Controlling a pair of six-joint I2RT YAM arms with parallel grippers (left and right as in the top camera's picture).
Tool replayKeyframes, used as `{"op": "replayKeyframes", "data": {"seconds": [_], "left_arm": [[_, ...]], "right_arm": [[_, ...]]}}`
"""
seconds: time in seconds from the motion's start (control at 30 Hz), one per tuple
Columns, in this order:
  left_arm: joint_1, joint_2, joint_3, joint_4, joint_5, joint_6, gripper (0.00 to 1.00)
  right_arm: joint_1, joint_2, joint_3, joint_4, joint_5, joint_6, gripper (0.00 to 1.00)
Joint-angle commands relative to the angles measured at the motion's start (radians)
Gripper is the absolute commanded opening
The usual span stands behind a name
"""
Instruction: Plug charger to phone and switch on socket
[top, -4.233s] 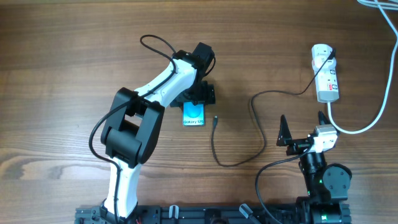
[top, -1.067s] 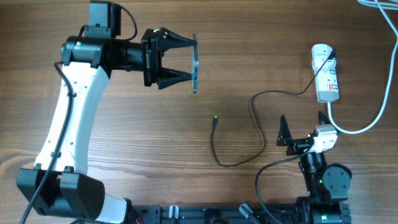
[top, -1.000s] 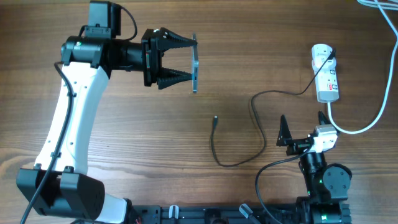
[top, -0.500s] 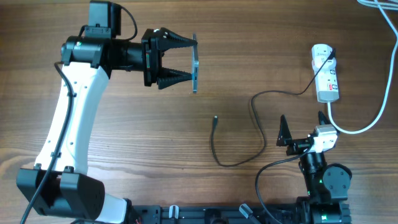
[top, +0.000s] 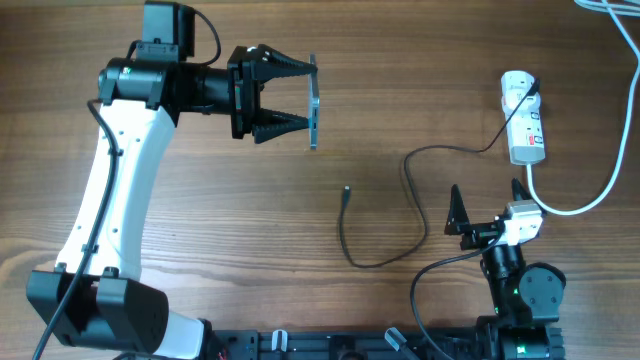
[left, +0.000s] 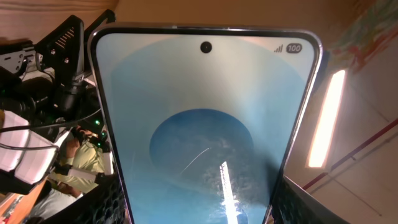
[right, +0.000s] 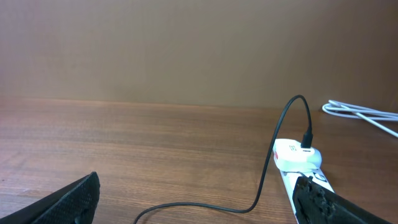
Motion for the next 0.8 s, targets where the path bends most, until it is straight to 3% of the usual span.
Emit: {"op": "replayKeyframes", "data": {"seconds": [0.0,0.77], "left_arm": [[0.003,-0.025,0.023,0.003,0.048,-0.002,0.56],[0.003,-0.025,0.023,0.003,0.045,0.017,0.56]], "right_arm": [[0.005,-0.005,-0.001,0.002,0.013,-0.017,1.0],[0.005,-0.005,-0.001,0.002,0.013,-0.017,1.0]]}}
